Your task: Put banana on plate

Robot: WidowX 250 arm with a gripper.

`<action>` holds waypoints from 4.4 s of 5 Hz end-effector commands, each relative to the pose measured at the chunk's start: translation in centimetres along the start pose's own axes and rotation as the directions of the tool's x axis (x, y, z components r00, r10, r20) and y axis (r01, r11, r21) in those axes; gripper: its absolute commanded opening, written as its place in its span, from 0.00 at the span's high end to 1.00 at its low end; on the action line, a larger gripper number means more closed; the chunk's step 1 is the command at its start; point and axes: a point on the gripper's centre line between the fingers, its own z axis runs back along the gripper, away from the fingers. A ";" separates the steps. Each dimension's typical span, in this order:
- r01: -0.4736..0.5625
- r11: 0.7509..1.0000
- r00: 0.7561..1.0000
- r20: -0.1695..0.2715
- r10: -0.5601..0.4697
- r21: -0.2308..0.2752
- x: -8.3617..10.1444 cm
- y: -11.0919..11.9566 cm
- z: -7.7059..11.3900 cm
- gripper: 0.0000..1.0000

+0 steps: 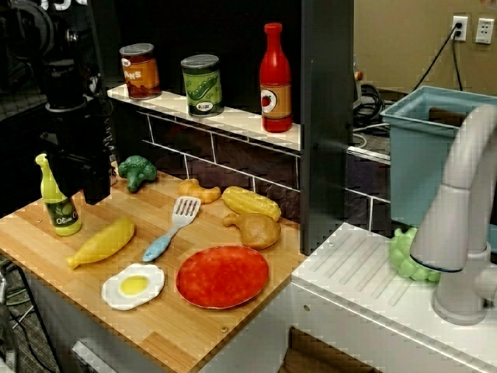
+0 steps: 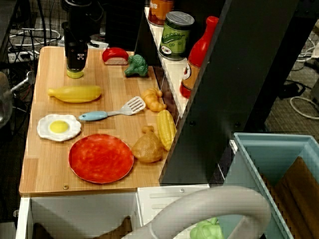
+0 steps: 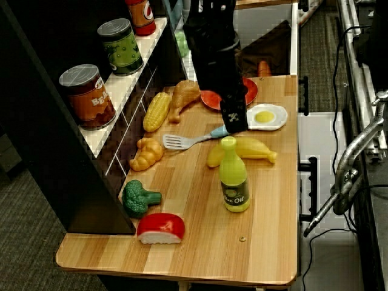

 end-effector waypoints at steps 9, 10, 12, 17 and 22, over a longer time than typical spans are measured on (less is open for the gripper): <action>-0.070 0.998 0.991 0.116 0.069 0.003 -0.1 -1.4 -2.6 0.00; -0.068 0.998 0.992 0.112 0.066 0.011 0.0 -1.3 -3.0 0.00; -0.057 0.998 0.995 0.089 0.054 0.039 -0.7 -1.0 -4.1 0.00; -0.065 0.998 0.998 0.002 0.065 0.021 -2.2 1.6 -7.0 1.00; 0.201 0.963 0.977 -0.040 -0.211 -0.177 -4.7 -8.7 3.1 1.00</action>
